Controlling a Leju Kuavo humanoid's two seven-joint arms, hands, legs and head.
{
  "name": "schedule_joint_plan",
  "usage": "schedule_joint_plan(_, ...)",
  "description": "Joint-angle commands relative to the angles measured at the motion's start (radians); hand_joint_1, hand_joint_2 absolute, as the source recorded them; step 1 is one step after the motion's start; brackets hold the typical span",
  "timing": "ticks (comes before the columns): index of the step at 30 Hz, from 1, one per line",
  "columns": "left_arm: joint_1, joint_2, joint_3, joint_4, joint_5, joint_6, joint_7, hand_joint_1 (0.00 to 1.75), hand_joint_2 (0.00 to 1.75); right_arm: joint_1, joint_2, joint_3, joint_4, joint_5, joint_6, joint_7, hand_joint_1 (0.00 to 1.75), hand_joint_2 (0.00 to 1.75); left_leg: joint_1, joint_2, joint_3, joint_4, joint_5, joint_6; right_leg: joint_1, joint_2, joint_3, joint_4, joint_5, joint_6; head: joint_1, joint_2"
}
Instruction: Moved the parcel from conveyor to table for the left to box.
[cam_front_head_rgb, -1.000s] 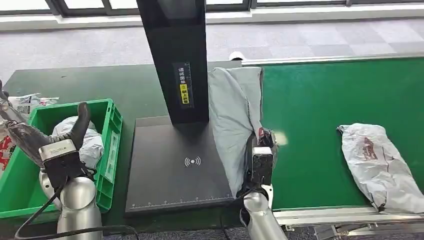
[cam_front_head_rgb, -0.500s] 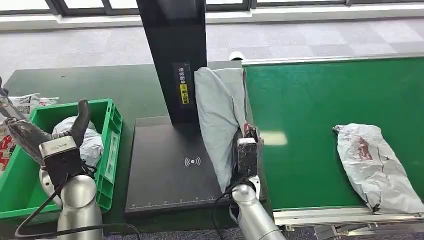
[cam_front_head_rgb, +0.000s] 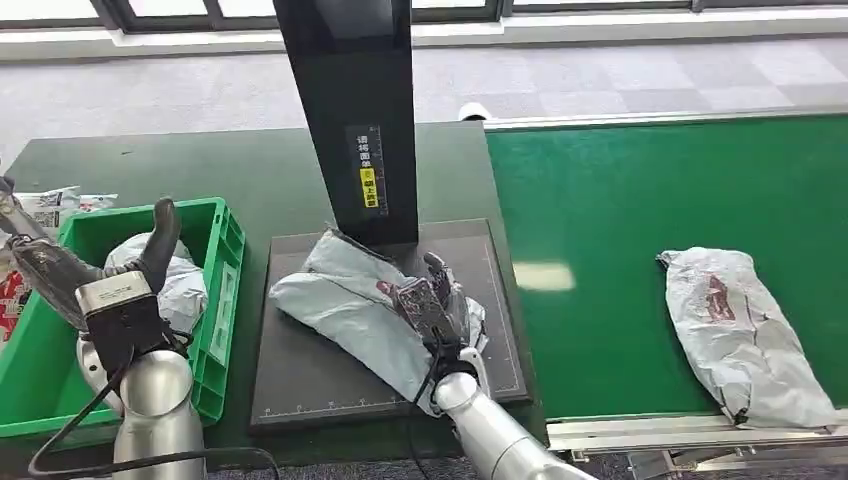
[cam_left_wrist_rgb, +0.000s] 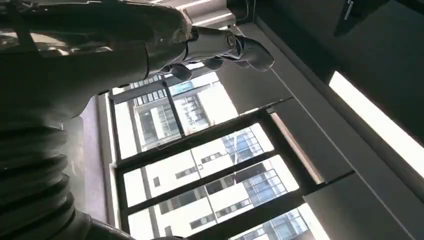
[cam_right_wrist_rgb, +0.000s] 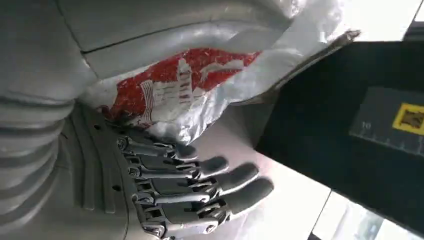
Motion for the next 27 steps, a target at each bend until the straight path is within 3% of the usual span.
schedule_joint_plan(1, -0.032, 0.011, -0.007, 0.066, 0.008, -0.001, -0.001, 0.0, 1.75, -0.061, -0.039, 0.083, 0.151, 0.043, 0.015, 0.052, 0.0, 0.0, 0.0, -0.001, 0.0, -0.001, 0.001, 0.0, 0.0, -0.002, 0.001, -0.001, 0.0, 0.0, 0.0, 0.0)
schedule_joint_plan(5, -0.033, 0.011, 0.003, 0.064, 0.006, -0.001, -0.006, 0.0, 1.75, -0.045, -0.037, 0.074, 0.127, 0.061, -0.015, 0.037, 0.0, 0.0, 0.0, -0.001, 0.001, -0.001, 0.001, 0.0, 0.0, -0.001, 0.001, -0.001, 0.0, 0.0, 0.0, 0.0)
schedule_joint_plan(8, -0.013, 0.011, 0.02, 0.035, 0.007, -0.001, -0.01, 0.0, 1.75, 0.011, -0.03, 0.017, 0.004, 0.101, -0.09, -0.096, 0.0, 0.0, 0.0, 0.0, 0.001, -0.001, 0.001, 0.0, 0.001, -0.001, 0.001, -0.001, 0.0, 0.0, 0.0, 0.0)
schedule_joint_plan(9, -0.008, 0.011, 0.022, 0.035, 0.008, -0.001, -0.014, 0.0, 1.75, 0.038, -0.028, -0.004, -0.061, 0.102, -0.134, -0.164, 0.0, 1.75, 0.001, 0.0, 0.001, -0.002, 0.001, 0.0, 0.001, -0.001, 0.001, -0.002, 0.001, -0.001, 0.0, 0.0)
schedule_joint_plan(10, -0.005, 0.011, 0.022, 0.038, 0.012, -0.001, -0.021, 0.0, 1.75, 0.058, -0.027, -0.014, -0.106, 0.1, -0.144, -0.188, 0.0, 1.75, 0.0, 0.0, 0.001, -0.001, 0.001, 0.0, 0.0, -0.001, 0.001, -0.001, 0.0, -0.001, 0.0, 0.0)
schedule_joint_plan(14, -0.01, 0.011, 0.013, 0.076, 0.001, -0.001, -0.032, 0.0, 1.75, 0.334, -0.025, -0.081, -0.761, 0.226, -0.194, -0.229, 0.0, 1.75, 0.0, -0.001, 0.0, -0.001, 0.0, 0.0, 0.001, -0.002, 0.001, -0.001, 0.0, -0.001, 0.0, 0.0)
schedule_joint_plan(17, -0.016, 0.011, -0.027, 0.126, -0.022, -0.001, -0.027, 0.0, 1.75, 0.452, -0.022, -0.116, -1.126, 0.249, -0.194, -0.229, 0.0, 1.75, 0.0, -0.005, -0.002, 0.0, 0.001, 0.0, 0.001, -0.005, -0.001, 0.0, -0.001, -0.001, 0.0, 0.0)
schedule_joint_plan(22, -0.037, 0.011, -0.112, 0.269, -0.099, -0.001, 0.008, 0.0, 1.75, 0.473, -0.022, -0.068, -1.234, 0.339, -0.194, -0.229, 0.0, 1.75, 0.001, -0.008, -0.002, -0.002, 0.001, 0.0, 0.001, -0.009, 0.001, -0.003, -0.001, -0.001, 0.0, 0.0)
schedule_joint_plan(27, -0.055, 0.012, -0.15, 0.36, -0.075, -0.001, 0.014, 0.0, 1.75, 0.474, -0.022, -0.081, -1.276, 0.326, -0.194, -0.229, 0.0, 1.75, -0.001, -0.006, -0.002, 0.0, 0.001, 0.0, -0.001, -0.007, -0.001, -0.002, -0.001, 0.0, 0.0, 0.0)
